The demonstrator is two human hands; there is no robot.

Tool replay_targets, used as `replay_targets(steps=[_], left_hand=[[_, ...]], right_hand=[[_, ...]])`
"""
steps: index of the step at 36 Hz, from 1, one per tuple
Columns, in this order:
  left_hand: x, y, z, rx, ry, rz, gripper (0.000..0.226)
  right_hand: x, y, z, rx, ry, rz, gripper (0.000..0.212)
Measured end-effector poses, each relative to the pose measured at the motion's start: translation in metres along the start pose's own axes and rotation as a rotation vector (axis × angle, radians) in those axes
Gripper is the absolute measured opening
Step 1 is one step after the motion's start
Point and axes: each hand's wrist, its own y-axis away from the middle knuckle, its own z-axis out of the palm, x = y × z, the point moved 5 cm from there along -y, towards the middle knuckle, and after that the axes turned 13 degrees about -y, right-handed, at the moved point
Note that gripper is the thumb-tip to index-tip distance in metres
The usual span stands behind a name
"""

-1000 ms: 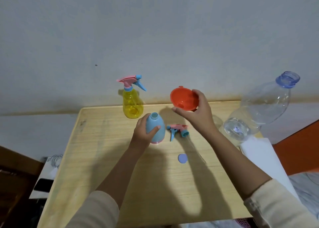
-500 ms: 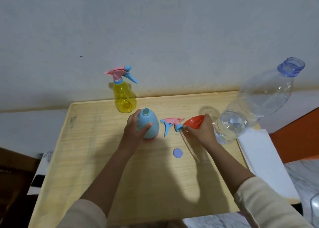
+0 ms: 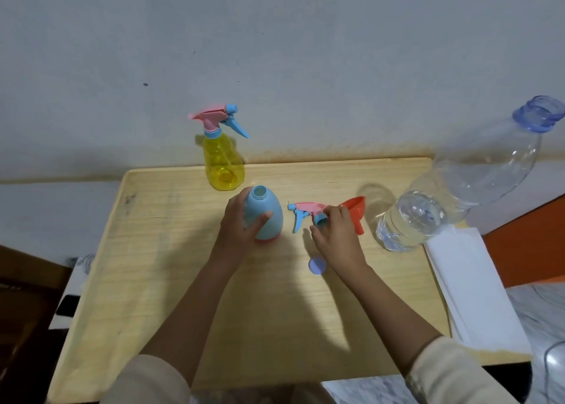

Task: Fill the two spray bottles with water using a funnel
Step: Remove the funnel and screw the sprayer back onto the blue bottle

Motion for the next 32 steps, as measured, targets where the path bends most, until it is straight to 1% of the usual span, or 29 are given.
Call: replay_targets(steps=[5,7,10,13,15,17,21,23,25,27,30,32], left_hand=[[-0.003,0.003,-0.002,0.021,0.009,0.005,0.057],[-0.004,0.003,-0.002,0.026,0.012,0.005,0.055],[-0.005,0.004,-0.003,0.031,0.012,0.015,0.054],[-0.006,0.005,-0.003,0.036,0.018,0.01,0.054],[-0.005,0.006,-0.004,0.037,0.024,0.015,0.053],[-0.004,0.006,-0.004,0.032,0.034,0.012,0.054],[-0.004,0.007,-0.004,0.026,0.039,-0.006,0.06],[-0.003,0.008,-0.005,0.024,0.045,-0.01,0.066],[0.0,0.008,-0.006,0.02,0.045,-0.012,0.074],[0.001,0.007,-0.006,0.027,0.027,-0.006,0.077],[0.002,0.006,-0.007,0.038,0.013,-0.004,0.081],[0.003,0.007,-0.007,0.037,0.04,-0.016,0.082]], right_hand=[[0.015,-0.013,0.017,-0.016,0.135,0.104,0.034],[0.016,-0.016,0.017,-0.019,0.137,0.146,0.036],[0.014,-0.022,0.017,-0.038,0.17,0.141,0.033],[0.016,-0.028,0.016,-0.058,0.116,0.236,0.028],[0.015,-0.029,0.013,-0.054,0.018,0.266,0.021],[0.011,-0.026,0.007,-0.038,-0.145,0.284,0.012],[-0.003,-0.028,-0.002,0.064,-0.421,0.292,0.012],[-0.017,-0.031,-0.006,0.104,-0.641,0.309,0.006],[-0.039,-0.035,-0.012,0.11,-0.828,0.27,0.01],[-0.068,-0.04,-0.019,0.083,-0.933,0.153,0.017],[-0.115,-0.043,-0.03,0.033,-0.983,-0.061,0.029],[-0.139,-0.044,-0.035,0.018,-0.978,-0.157,0.026]])
